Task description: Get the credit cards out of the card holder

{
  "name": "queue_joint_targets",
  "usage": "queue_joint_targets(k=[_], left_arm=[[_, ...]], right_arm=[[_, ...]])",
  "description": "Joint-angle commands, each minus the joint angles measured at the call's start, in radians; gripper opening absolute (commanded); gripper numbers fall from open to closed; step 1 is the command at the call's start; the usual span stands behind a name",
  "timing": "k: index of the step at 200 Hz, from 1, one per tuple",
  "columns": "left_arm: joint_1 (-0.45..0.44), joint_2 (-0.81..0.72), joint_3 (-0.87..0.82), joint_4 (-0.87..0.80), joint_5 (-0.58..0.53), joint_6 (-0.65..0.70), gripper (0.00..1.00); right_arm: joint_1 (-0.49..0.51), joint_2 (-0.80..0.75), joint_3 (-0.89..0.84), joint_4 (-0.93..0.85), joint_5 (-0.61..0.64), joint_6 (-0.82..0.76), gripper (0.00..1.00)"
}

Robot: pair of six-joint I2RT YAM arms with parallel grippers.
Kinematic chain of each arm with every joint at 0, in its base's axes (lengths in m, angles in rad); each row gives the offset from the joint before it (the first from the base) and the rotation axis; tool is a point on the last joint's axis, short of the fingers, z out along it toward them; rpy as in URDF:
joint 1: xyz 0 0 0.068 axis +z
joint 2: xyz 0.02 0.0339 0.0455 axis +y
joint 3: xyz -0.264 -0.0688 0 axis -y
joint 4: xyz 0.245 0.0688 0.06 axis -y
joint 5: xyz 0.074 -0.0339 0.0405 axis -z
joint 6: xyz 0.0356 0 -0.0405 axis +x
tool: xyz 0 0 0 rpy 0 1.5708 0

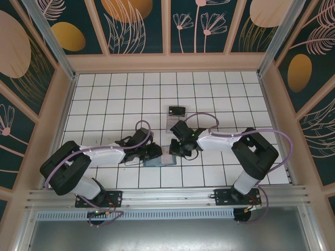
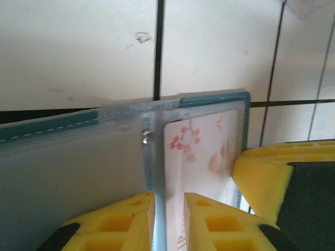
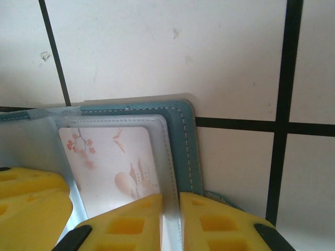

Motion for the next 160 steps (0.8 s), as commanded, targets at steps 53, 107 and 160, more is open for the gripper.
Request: queue_joint_targets(k=[53, 107, 160], left_arm=[[0.007, 0.039, -0.024, 0.034, 0.037, -0.008, 0.23], [0.007, 0.048, -0.023, 0.054, 0.049, -0.019, 0.22], [0.008, 0.08, -0.065, 0.17, 0.089, -0.055, 0.21]], right_arm=[[0.005, 0.006, -0.02, -0.048, 0.014, 0.002, 0.16], [0.005, 0.007, -0.02, -0.044, 0.01, 0.003, 0.16], [0.006, 0.007, -0.025, -0.033, 0.001, 0.002, 0.11]])
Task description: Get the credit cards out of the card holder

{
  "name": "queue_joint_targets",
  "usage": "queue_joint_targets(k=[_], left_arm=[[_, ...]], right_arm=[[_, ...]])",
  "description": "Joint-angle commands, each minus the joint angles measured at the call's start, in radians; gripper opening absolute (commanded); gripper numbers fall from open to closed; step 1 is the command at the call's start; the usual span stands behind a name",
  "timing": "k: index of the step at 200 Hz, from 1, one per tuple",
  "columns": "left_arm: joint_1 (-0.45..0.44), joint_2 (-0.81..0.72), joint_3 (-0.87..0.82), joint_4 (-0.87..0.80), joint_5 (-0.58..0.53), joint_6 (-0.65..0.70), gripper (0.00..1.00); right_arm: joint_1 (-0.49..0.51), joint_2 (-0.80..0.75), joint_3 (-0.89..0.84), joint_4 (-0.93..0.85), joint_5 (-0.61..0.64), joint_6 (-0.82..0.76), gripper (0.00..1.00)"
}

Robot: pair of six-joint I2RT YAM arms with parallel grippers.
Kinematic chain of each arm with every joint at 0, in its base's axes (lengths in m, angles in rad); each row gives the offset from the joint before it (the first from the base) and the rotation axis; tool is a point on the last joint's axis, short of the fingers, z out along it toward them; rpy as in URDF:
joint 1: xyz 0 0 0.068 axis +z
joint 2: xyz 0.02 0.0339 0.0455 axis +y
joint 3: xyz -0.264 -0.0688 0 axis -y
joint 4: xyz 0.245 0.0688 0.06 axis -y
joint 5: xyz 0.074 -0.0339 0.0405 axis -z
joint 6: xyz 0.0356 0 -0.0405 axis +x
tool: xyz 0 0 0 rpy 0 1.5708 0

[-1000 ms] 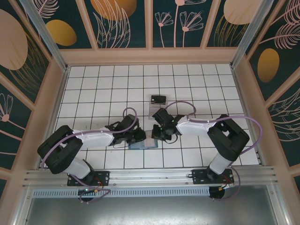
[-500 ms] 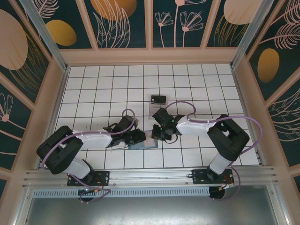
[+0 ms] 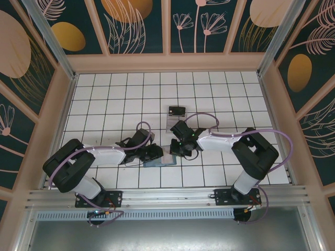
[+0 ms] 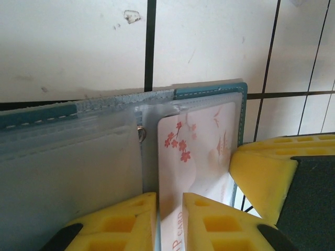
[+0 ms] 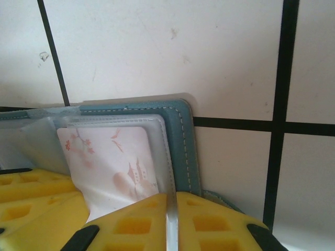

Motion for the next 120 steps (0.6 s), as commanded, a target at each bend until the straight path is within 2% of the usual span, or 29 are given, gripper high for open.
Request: queue_joint_targets(k=[1, 120], left_arm=[[0.0, 0.039, -0.028, 0.062, 0.025, -0.028, 0.21], [-0.001, -0.046, -0.075, 0.065, -0.024, -0.036, 0.07]], right_arm=[[0.006, 0.009, -0.026, -0.031, 0.0, 0.002, 0.11], [0.01, 0.009, -0.034, -0.035, 0.006, 0.005, 0.1]])
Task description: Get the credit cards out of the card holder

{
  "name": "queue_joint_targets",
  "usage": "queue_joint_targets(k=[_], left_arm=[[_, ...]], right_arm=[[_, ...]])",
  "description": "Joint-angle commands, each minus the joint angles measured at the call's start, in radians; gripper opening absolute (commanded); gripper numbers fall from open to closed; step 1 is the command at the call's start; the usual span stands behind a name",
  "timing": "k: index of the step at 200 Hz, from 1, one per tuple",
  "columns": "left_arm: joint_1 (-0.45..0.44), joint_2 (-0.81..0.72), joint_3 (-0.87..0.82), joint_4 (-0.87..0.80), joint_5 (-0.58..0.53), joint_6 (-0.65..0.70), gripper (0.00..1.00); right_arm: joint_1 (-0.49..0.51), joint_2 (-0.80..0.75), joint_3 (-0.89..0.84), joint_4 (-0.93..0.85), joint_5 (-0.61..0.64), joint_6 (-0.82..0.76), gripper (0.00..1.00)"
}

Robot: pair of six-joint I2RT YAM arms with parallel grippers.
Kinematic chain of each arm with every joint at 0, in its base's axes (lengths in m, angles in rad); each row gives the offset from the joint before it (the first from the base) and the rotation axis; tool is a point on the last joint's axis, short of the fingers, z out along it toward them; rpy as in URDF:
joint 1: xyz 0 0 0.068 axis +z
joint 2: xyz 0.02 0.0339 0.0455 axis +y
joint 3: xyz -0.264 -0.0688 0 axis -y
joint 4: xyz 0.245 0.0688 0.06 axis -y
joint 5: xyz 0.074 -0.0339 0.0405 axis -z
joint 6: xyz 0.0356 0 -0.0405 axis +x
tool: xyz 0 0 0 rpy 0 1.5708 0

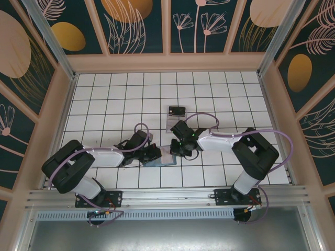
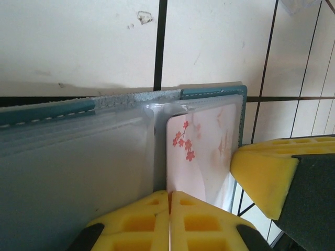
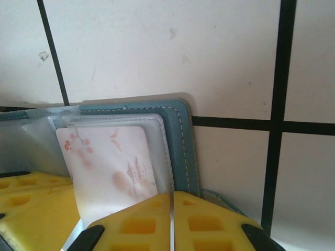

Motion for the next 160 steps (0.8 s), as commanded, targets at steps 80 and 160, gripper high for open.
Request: queue_joint_targets(k=[80, 160], left_arm=[[-0.006, -0.119, -0.06, -0.1, -0.056, 0.004, 0.04], [-0.006, -0.103, -0.064, -0.026, -0.025, -0.007, 0.15]], right_arm=[[0.006, -0.002, -0.029, -0.064, 0.033, 0.005, 0.15], [0.008, 0.005, -0.024, -0.069, 0.029, 0.004, 0.13]])
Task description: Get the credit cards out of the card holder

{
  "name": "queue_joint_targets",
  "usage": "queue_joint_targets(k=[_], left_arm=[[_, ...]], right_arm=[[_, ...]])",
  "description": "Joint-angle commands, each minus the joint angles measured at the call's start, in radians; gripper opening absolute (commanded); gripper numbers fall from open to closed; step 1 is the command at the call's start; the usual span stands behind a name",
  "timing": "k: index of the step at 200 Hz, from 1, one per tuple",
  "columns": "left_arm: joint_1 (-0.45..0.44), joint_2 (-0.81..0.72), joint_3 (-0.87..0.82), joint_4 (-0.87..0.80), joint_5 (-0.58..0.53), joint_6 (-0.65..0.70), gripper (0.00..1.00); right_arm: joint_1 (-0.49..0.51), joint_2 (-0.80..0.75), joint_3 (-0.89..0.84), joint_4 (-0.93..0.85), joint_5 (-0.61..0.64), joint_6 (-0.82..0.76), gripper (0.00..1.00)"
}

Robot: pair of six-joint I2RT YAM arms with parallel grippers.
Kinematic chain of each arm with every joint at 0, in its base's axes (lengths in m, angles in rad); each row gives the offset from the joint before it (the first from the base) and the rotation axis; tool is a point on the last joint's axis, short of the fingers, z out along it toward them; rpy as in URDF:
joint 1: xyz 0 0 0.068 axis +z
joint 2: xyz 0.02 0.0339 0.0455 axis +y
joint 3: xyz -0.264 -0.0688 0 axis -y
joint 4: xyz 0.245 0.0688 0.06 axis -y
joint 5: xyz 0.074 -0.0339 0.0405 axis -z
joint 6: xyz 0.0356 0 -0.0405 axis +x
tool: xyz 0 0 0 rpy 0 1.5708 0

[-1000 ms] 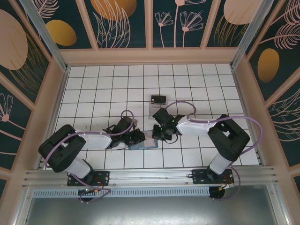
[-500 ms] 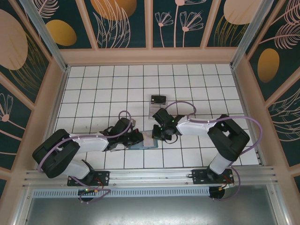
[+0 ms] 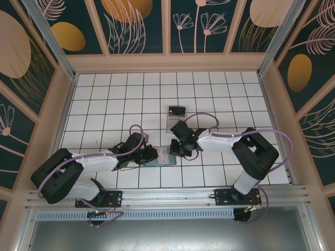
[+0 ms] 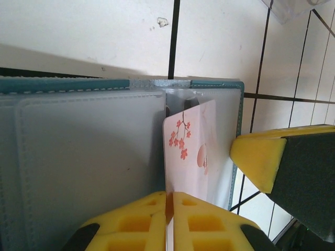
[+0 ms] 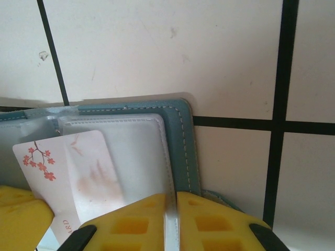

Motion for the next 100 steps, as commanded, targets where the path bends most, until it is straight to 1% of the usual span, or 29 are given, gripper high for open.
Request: queue_joint_targets(k=[1, 21, 68, 81, 100], left_arm=[[-0.005, 0.03, -0.01, 0.036, 0.028, -0.003, 0.15], [-0.004, 0.069, -0.009, 0.073, 0.047, -0.017, 0.2], [-0.006, 0.099, -0.033, 0.15, 0.072, -0.05, 0.23], [-0.006, 0.101, -0.04, 0.169, 0.074, -0.058, 0.23], [-0.005, 0.101, -0.044, 0.177, 0.076, -0.063, 0.18]], right_arm=[[0.007, 0.005, -0.023, -0.069, 0.026, 0.004, 0.13], [0.007, 0.006, -0.023, -0.071, 0.026, 0.002, 0.13], [0.007, 0.007, -0.022, -0.069, 0.023, 0.002, 0.13], [0.007, 0.007, -0.022, -0.068, 0.021, 0.002, 0.13], [0.007, 0.007, -0.021, -0.068, 0.021, 0.002, 0.13]])
